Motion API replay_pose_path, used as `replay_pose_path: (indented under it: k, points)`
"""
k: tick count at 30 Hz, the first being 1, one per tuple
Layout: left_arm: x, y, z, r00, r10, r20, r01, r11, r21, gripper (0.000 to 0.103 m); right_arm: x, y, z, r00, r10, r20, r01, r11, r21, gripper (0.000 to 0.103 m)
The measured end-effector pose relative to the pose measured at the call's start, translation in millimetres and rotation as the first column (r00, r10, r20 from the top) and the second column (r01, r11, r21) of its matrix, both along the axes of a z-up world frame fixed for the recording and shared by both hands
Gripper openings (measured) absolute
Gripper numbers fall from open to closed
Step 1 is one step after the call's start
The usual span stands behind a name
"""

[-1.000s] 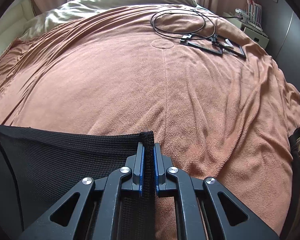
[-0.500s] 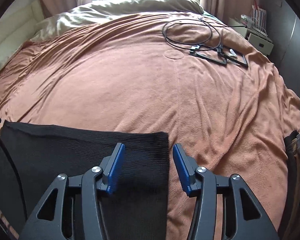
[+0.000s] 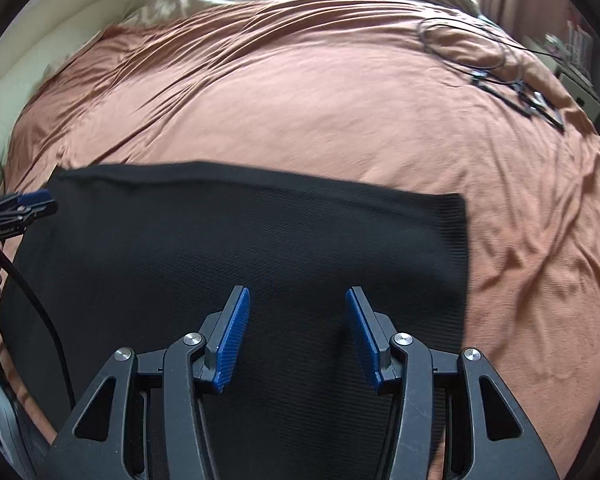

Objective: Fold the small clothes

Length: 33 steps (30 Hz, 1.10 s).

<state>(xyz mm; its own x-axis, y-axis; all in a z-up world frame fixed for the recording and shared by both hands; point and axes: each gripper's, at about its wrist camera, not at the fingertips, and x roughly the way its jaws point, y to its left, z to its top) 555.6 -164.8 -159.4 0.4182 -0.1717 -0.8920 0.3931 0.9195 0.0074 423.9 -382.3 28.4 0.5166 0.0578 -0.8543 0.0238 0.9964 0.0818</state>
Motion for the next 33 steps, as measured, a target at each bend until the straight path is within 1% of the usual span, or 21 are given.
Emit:
replay_pose_path:
  k: [2, 5, 6, 9, 13, 16, 18, 22, 25, 29, 33]
  points:
    - [-3, -13, -10, 0.999, -0.032, -0.010, 0.032, 0.999, 0.015, 0.058, 7, 14, -3, 0.999, 0.037, -0.005, -0.037, 0.999, -0.024, 0.048]
    - [-4, -30, -19, 0.999, -0.054, 0.009, 0.053, 0.997, 0.064, 0.058, 19, 34, -7, 0.998, 0.069, -0.004, -0.069, 0.994, -0.087, 0.048]
    - [-3, -32, -19, 0.998, -0.054, 0.015, 0.053, 0.996, 0.068, 0.058, 23, 38, -8, 0.997, 0.076, -0.001, -0.076, 0.993, -0.095, 0.048]
    - [4, -40, -17, 0.998, -0.054, 0.020, 0.053, 0.997, 0.050, 0.058, 36, 46, -9, 0.995, 0.100, 0.002, -0.099, 0.990, -0.101, 0.048]
    - [17, -46, -21, 0.999, -0.044, 0.017, 0.043, 0.998, 0.050, 0.059, 55, 54, -14, 0.995, 0.104, 0.000, -0.103, 0.988, -0.113, 0.048]
    - [26, -50, -23, 0.999, -0.025, 0.025, 0.023, 0.998, 0.053, 0.062, 74, 58, -21, 0.996, 0.090, -0.006, -0.090, 0.988, -0.123, 0.048]
    - [33, -51, -24, 1.000, -0.001, 0.031, 0.000, 0.999, 0.049, 0.066, 83, 58, -25, 0.997, 0.071, -0.003, -0.071, 0.989, -0.127, 0.048]
    - [42, -47, -25, 0.998, 0.053, 0.029, -0.053, 0.999, 0.001, 0.068, 102, 61, -30, 1.000, 0.014, 0.005, -0.014, 0.994, -0.107, 0.048]
    - [52, -45, -24, 0.995, 0.101, 0.020, -0.101, 0.995, -0.027, 0.068, 112, 61, -34, 1.000, -0.028, 0.004, 0.029, 0.997, -0.072, 0.048]
    - [62, -45, -17, 0.991, 0.134, 0.002, -0.134, 0.990, -0.035, 0.068, 117, 61, -30, 0.997, -0.078, 0.011, 0.078, 0.995, -0.066, 0.047]
    - [49, -38, -3, 0.991, 0.131, 0.007, -0.130, 0.990, -0.057, 0.067, 107, 60, -17, 0.996, -0.079, 0.030, 0.080, 0.996, -0.042, 0.048]
